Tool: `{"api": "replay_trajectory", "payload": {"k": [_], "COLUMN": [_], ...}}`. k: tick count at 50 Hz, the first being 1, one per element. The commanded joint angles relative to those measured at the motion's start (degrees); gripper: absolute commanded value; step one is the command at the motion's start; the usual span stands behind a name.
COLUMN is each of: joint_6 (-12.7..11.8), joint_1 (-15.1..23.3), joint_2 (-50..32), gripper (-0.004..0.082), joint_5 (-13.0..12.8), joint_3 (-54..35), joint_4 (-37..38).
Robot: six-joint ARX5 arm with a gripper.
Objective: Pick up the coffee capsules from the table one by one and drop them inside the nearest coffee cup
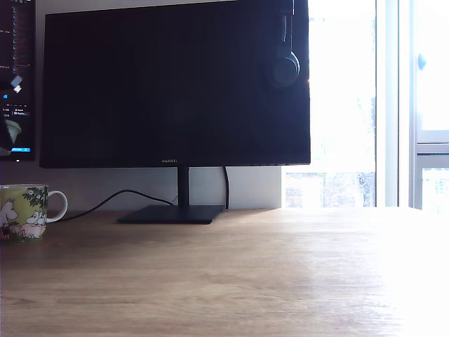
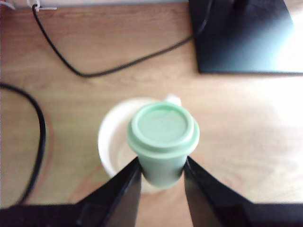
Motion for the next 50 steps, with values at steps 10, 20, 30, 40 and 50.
{"api": "replay_trajectory", "payload": {"k": [10,20,30,40,50], "joint_6": [0.3,0.3,0.3,0.5,0.5], "joint_1": [0.1,0.1,0.1,0.1,0.1], "joint_2": [8.6,13.9,17.2,17.7,17.7], "gripper": [0.0183,0.0183,0.0183,0.0183,0.0183], "joint_5": [0.2,-0.1,-0.8,-1.2,-1.2], "joint_3": [9.9,15.6,18.2,18.2,18.2], "joint_4": [-8.3,-14.9,-18.8,-19.3,-19.6]}}
